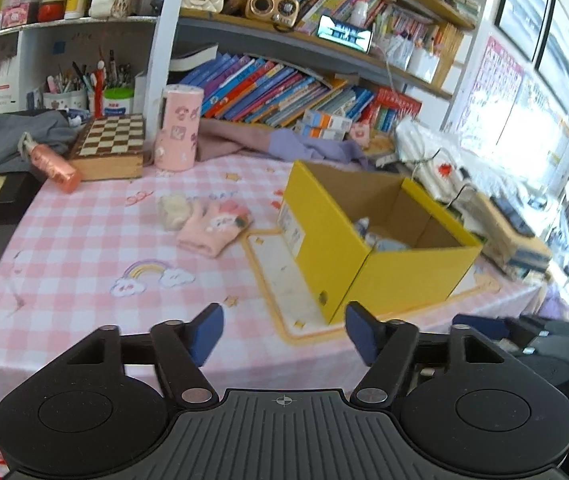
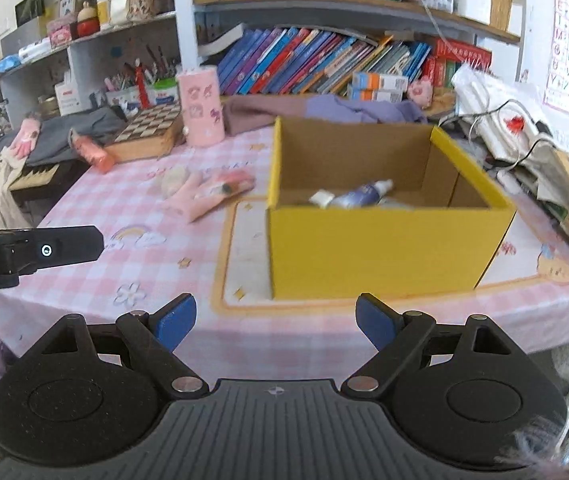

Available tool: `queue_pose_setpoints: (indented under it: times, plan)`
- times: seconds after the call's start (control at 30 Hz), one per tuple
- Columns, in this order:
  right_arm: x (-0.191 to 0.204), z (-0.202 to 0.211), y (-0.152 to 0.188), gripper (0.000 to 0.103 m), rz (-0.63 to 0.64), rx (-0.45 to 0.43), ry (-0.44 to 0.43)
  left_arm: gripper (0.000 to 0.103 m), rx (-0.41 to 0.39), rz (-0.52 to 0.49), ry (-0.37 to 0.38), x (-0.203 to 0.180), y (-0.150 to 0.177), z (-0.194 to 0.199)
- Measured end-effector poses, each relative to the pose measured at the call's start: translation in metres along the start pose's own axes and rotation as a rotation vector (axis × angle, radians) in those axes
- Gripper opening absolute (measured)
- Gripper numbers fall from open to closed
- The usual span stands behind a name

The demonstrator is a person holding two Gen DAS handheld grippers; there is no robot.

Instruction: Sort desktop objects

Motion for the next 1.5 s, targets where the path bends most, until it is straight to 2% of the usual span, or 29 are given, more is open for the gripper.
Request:
queue_pose_setpoints:
  times: [0.1, 0.27, 0.57, 1.5]
  plan:
    - [0.009, -0.001, 0.005, 0.086, -0.003, 0.012, -0.005, 0.073, 0.026, -0.02, -0.036, 0.007, 0.01, 0.002]
    - [0.022, -0.005, 0.008, 0.086, 0.006, 0.019, -0.006, 0.073, 0.036, -0.001, -0.04, 0.019, 0.017, 0.008]
    - [0.047, -0.01, 0.001, 0.086, 0.058, 0.016, -0.031, 0.073, 0.017, 0.023, -0.054, 0.034, 0.017, 0.016]
    - [0.084, -0.022, -0.014, 0.086, 0.125, 0.026, -0.116, 0.074, -0.001, 0.084, -0.104, 0.061, 0.011, 0.023]
Point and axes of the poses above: each gripper's, at about its wrist camera, not at the fingertips, and z roughly against the way its jaws point, x to its left, y to its underside, the point moved 6 cm from there along -z, roughly the way its jaws point, and after that the axes turned 13 degrees about x, right-handed, at the moved point
